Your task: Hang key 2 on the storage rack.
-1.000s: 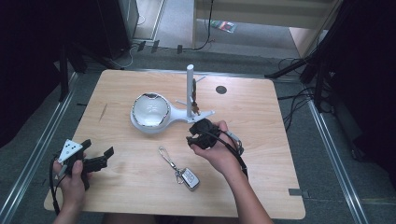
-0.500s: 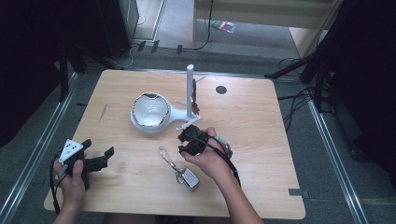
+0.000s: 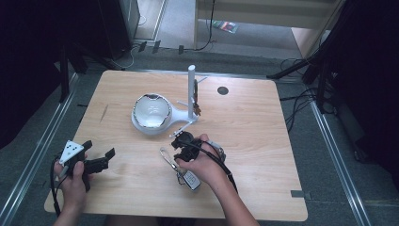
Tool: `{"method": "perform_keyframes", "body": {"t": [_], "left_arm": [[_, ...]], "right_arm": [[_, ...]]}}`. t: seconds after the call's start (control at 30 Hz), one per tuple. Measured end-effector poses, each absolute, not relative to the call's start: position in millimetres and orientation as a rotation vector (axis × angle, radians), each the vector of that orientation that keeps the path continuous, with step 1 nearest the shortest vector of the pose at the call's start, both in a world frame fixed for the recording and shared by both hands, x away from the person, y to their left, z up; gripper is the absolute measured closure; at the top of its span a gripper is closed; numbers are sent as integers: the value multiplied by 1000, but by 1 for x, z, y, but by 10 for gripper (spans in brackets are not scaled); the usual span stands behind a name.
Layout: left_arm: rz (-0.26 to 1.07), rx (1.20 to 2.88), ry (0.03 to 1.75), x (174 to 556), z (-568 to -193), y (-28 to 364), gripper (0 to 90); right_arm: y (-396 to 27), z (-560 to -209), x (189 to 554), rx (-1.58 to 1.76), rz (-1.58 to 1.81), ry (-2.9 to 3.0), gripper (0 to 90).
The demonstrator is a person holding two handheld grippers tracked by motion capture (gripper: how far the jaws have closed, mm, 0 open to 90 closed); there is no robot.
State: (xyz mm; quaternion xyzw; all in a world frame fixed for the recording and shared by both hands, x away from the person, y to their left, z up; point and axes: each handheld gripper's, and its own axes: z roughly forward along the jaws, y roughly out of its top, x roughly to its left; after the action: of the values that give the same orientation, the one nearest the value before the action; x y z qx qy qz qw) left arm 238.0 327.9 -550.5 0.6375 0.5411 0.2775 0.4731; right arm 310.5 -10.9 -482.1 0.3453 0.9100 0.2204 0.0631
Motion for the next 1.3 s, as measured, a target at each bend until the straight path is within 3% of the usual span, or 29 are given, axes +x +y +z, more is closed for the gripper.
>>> {"method": "perform_keyframes", "body": {"t": [0.77,1.3], "left_arm": [[678,1559,1324,238,-551,328,11],[677,1557,1325,238,-551,328,12]], "right_arm": [[17,-502,299,1026,503,2875,661],[19,-511,299,1026,430,2866,820]]}}
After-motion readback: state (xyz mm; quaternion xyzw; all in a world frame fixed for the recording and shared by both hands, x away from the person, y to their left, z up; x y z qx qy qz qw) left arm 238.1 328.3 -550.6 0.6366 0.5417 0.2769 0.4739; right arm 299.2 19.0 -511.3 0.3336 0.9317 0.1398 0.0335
